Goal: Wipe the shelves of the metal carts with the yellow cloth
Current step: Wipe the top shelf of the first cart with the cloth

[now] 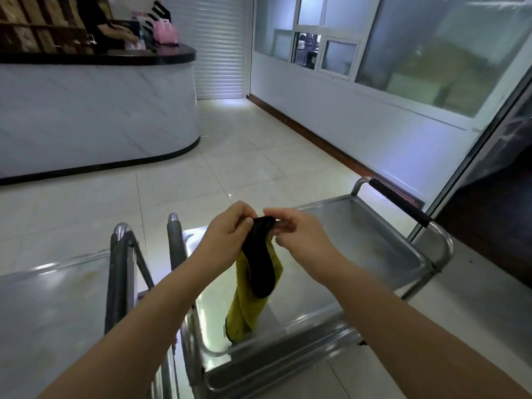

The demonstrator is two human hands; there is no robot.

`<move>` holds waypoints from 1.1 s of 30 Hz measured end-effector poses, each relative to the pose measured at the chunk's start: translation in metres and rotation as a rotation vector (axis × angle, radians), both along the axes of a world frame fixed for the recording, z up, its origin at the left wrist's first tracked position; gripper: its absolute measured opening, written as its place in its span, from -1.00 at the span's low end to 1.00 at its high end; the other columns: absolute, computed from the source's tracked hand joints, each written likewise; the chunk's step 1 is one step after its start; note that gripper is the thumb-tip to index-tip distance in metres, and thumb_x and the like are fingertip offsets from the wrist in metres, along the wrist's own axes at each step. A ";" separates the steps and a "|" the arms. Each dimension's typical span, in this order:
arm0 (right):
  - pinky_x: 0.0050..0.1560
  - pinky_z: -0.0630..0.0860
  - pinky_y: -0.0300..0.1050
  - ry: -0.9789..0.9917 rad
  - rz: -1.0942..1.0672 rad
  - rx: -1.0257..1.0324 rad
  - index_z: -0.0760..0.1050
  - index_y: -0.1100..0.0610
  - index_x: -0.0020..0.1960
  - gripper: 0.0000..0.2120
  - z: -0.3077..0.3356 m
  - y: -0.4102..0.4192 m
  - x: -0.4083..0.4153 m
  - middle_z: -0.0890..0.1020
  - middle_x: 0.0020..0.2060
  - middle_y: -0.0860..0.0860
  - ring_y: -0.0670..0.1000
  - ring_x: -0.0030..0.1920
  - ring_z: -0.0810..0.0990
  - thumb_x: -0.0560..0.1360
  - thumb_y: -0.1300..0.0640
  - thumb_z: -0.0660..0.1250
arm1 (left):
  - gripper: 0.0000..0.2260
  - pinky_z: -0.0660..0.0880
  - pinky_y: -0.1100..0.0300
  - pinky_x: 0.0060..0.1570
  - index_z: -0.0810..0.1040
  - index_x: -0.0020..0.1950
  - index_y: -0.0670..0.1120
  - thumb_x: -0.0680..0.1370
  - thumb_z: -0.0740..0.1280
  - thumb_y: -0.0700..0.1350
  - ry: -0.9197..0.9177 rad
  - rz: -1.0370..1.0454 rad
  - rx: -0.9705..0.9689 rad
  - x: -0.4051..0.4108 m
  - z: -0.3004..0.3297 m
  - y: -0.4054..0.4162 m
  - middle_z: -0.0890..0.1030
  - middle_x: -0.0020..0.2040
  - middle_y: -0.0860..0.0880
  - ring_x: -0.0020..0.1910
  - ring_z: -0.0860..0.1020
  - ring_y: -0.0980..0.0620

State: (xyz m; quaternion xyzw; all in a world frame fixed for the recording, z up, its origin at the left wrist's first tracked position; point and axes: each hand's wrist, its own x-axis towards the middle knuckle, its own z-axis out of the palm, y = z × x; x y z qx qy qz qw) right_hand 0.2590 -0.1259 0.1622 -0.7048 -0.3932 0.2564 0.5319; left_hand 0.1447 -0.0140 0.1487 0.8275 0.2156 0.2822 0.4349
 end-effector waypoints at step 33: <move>-0.14 0.46 -0.39 -0.496 -0.270 -0.143 0.62 0.06 -0.04 -0.92 -0.053 -0.122 0.413 0.59 -0.25 -0.18 -0.21 -0.20 0.55 0.52 0.19 0.36 | -0.76 0.42 0.25 -0.27 0.54 -0.13 0.09 0.44 0.39 -0.28 0.312 0.085 0.038 0.341 -0.049 -0.082 0.55 -0.23 0.08 -0.21 0.52 0.08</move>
